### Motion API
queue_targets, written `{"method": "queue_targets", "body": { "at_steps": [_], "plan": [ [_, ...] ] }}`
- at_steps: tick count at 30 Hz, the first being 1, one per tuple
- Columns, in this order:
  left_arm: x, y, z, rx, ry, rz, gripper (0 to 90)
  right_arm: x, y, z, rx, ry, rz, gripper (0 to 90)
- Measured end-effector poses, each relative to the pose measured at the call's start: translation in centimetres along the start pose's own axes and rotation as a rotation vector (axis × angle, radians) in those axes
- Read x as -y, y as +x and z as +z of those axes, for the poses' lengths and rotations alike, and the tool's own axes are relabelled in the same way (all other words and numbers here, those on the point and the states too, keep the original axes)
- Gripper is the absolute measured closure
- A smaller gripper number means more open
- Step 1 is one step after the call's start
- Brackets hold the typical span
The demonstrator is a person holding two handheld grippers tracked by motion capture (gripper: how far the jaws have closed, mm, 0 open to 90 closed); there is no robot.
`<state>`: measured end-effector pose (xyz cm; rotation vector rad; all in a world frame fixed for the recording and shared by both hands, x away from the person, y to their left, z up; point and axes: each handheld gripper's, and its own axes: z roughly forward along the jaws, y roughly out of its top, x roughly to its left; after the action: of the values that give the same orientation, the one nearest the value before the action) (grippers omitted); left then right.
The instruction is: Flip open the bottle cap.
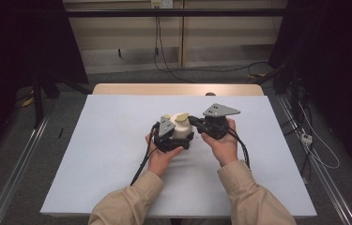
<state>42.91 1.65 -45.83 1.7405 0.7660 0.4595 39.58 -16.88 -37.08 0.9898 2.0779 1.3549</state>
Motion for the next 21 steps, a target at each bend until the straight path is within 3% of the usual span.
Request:
{"method": "queue_targets", "body": {
  "at_steps": [21],
  "plan": [
    [0.00,-0.05,0.02,-0.001,0.000,-0.004,5.1,-0.44,0.11,0.14,0.001,-0.008,-0.004,90.0]
  ]
}}
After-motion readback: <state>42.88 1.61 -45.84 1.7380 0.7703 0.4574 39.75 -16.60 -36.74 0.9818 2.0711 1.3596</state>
